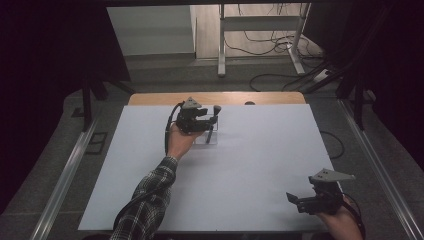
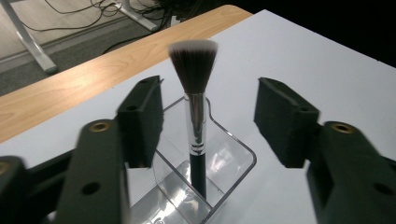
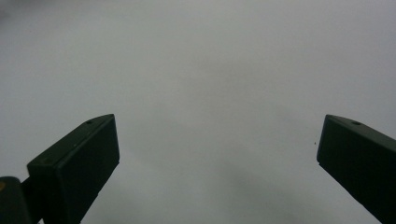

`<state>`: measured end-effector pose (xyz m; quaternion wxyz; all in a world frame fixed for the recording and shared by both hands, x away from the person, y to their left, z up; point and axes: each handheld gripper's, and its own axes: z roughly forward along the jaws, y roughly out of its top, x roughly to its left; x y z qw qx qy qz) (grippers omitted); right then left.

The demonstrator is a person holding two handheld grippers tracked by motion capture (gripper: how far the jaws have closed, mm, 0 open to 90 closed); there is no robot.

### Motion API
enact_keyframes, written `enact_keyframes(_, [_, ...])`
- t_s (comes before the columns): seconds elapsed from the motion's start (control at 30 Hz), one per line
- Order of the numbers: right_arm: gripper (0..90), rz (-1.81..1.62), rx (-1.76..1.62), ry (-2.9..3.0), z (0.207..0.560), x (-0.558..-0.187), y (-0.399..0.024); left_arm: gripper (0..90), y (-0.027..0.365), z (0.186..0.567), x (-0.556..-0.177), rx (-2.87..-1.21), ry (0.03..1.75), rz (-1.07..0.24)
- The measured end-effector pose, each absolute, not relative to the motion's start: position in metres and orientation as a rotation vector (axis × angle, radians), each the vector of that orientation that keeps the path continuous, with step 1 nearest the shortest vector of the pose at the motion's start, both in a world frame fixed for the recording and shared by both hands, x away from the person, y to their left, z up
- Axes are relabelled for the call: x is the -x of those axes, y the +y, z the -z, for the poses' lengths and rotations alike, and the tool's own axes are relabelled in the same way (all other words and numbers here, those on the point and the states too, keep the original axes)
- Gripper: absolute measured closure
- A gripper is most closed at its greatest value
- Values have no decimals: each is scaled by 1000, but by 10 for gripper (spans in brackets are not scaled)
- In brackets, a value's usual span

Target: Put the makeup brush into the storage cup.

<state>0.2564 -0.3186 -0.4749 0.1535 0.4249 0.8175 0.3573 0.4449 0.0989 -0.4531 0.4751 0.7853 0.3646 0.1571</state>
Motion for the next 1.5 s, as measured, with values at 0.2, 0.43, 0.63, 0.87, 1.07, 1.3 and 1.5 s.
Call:
enact_keyframes(0.2, [0, -1025, -1219, 2344, 475, -256, -319, 276, 99, 447, -444, -1946, 881, -351])
enact_keyframes(0.43, [0, -1024, -1219, 2345, 475, -256, -318, 144, 99, 445, -442, -1978, 872, -349])
enact_keyframes(0.63, [0, -1024, -1224, 2347, 475, -257, -318, 72, 102, 445, -440, -1992, 862, -279])
enact_keyframes(0.87, [0, -1021, -1223, 2346, 475, -257, -318, 13, 110, 445, -437, -1991, 831, -186])
enact_keyframes(1.07, [0, -1019, -1222, 2346, 475, -257, -318, 0, 113, 446, -430, -2020, 819, -206])
enact_keyframes(1.3, [0, -1017, -1225, 2348, 475, -257, -318, 0, 117, 448, -419, -1989, 805, -201])
enact_keyframes(1.5, [0, -1012, -1225, 2348, 475, -257, -318, 0, 120, 451, -413, -2000, 793, -202])
